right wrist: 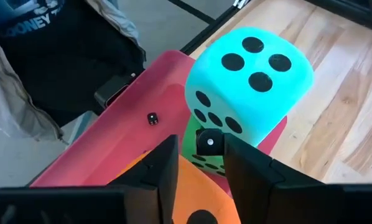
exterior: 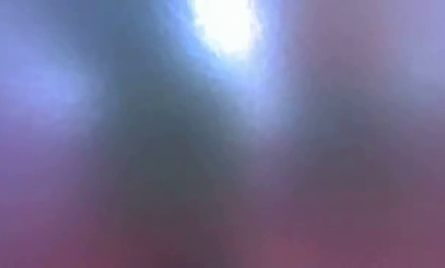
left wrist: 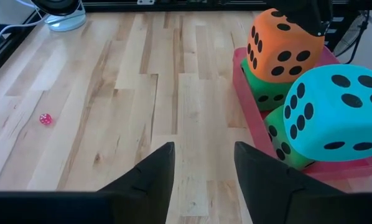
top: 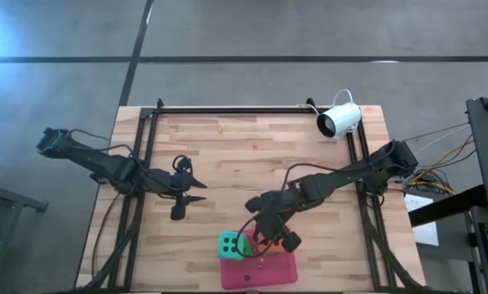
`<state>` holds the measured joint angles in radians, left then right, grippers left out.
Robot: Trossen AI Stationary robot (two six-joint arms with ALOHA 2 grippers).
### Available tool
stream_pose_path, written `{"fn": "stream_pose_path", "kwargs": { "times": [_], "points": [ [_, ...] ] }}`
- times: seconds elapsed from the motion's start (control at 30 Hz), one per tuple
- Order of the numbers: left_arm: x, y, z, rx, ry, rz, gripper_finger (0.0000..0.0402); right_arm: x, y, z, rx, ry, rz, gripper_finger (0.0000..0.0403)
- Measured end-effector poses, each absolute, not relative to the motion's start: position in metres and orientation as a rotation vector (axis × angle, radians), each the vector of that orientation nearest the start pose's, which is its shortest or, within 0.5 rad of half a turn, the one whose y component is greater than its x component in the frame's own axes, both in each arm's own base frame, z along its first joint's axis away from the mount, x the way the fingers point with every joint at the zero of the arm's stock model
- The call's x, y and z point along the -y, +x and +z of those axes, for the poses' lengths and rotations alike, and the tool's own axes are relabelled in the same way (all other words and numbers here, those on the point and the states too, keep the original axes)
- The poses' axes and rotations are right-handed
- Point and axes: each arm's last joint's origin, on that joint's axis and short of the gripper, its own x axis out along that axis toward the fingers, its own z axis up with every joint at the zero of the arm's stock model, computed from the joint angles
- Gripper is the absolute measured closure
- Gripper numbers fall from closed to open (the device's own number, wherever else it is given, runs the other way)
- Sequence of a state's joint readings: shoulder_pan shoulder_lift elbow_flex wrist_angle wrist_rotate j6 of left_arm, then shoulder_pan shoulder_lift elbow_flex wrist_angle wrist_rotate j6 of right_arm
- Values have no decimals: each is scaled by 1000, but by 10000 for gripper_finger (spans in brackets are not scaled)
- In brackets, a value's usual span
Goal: Pick & Place Dice
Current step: Put the black dice into the pink bin
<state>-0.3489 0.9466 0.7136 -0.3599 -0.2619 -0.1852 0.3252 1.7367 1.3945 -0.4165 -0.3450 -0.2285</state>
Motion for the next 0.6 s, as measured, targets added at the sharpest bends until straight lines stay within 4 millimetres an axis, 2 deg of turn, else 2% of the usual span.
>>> {"fn": "stream_pose_path", "kwargs": {
  "times": [0.17,0.6],
  "points": [
    [60,188,266,-570,-5,-31,238,-130,357,269,-757,-187,718,281],
    [60,188,266,-570,-8,-30,220,-131,359,276,-729,-183,715,309]
  ]
}}
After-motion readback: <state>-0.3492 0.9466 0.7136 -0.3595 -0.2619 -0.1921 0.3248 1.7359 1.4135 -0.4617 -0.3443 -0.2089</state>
